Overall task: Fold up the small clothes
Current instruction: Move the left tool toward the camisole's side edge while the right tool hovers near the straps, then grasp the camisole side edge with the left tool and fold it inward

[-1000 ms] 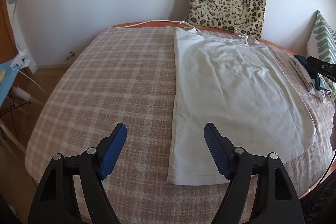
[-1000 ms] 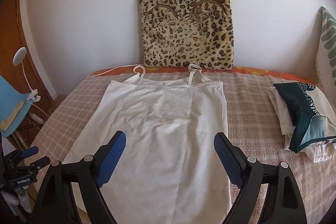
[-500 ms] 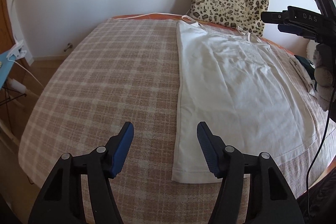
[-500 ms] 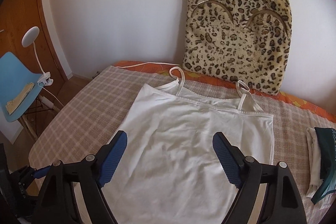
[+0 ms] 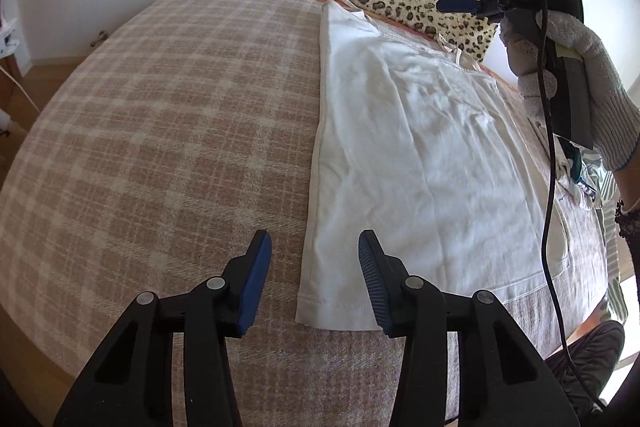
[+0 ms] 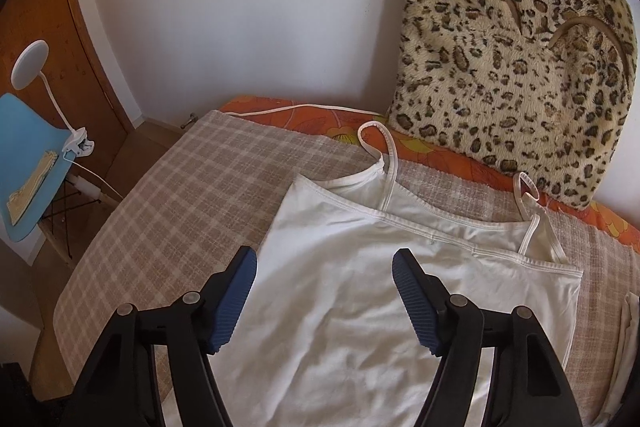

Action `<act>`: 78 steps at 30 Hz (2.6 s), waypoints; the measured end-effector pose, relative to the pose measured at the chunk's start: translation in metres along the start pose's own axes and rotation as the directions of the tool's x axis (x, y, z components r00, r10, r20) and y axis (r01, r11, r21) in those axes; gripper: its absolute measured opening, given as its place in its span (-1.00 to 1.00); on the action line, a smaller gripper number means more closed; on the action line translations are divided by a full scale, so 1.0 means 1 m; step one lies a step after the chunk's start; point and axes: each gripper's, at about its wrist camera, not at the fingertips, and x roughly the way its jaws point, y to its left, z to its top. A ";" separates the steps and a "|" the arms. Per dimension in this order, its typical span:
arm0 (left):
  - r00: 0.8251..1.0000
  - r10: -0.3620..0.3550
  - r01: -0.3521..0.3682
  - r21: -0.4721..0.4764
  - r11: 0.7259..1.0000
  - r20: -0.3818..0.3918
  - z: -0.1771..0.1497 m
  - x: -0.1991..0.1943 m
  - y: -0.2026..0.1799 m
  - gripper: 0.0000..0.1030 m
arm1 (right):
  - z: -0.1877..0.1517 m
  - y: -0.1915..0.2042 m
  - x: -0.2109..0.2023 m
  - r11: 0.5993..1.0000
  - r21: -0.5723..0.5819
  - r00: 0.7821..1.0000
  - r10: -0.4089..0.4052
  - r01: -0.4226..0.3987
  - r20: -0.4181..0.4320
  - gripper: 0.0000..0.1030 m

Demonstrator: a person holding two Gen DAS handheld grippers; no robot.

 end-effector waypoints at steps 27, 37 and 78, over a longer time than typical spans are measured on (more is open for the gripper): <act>0.995 -0.087 0.087 0.003 0.996 -0.045 0.002 0.017 -0.002 -0.72 | 0.059 0.042 0.157 0.994 -0.045 0.967 -0.108 0.100 -0.233 0.00; 0.996 -0.088 0.088 0.012 0.996 -0.036 0.000 0.018 -0.006 -0.90 | 0.056 0.046 0.172 0.988 -0.071 0.953 -0.153 0.140 -0.260 -0.37; 0.968 -0.244 0.229 0.187 0.955 0.057 0.009 -0.007 -0.079 -0.96 | 0.042 -0.036 0.078 0.977 -0.014 0.969 -0.213 0.213 -0.123 -0.83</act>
